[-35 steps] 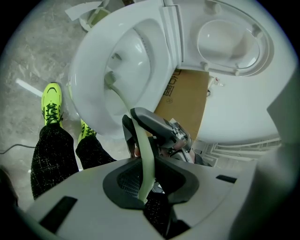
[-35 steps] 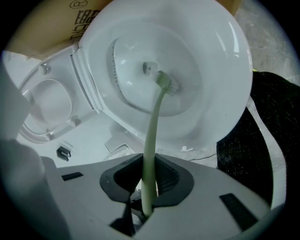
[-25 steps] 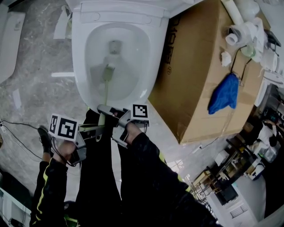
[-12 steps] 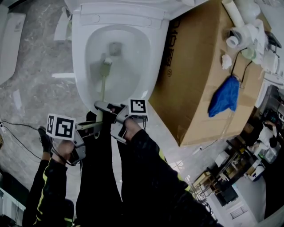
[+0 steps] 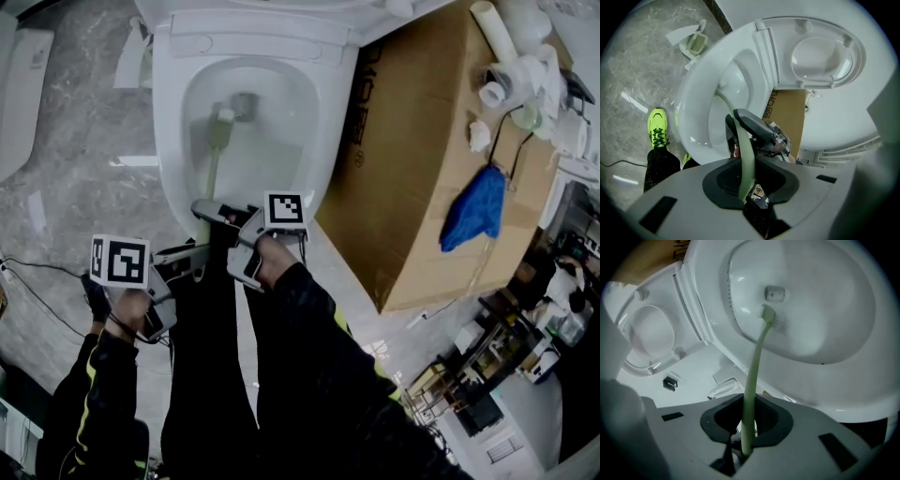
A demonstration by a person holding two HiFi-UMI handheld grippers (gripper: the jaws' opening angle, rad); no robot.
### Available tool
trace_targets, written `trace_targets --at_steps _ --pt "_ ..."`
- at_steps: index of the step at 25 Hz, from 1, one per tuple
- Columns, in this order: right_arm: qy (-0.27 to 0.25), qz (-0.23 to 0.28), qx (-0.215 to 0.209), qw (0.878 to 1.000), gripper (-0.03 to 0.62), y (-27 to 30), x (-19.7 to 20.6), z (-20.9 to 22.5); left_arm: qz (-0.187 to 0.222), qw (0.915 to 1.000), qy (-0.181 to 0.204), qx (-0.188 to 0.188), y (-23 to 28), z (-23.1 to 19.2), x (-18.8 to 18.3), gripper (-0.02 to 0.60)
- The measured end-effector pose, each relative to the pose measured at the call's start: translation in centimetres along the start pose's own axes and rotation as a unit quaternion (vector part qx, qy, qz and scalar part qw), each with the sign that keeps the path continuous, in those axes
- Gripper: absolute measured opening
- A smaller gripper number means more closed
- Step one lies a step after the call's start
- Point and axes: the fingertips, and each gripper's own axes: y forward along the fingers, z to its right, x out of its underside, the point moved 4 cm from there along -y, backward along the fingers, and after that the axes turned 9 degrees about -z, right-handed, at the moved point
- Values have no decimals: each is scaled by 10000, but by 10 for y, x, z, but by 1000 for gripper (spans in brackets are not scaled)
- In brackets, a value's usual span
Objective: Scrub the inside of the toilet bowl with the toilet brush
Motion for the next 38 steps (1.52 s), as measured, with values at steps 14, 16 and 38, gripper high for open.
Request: trace_targets --at_steps 14,16,38 --pt "-386 -116 152 9991 57 0 -25 -17 241 9997 98 27 6 4 -25 77" --pt "-427 -114 185 9989 58 0 -28 -19 250 9996 132 71 7 5 -29 77" --pt "-853 44 417 9955 58 -35 -61 -30 -38 9993 332 179 47 17 -56 80"
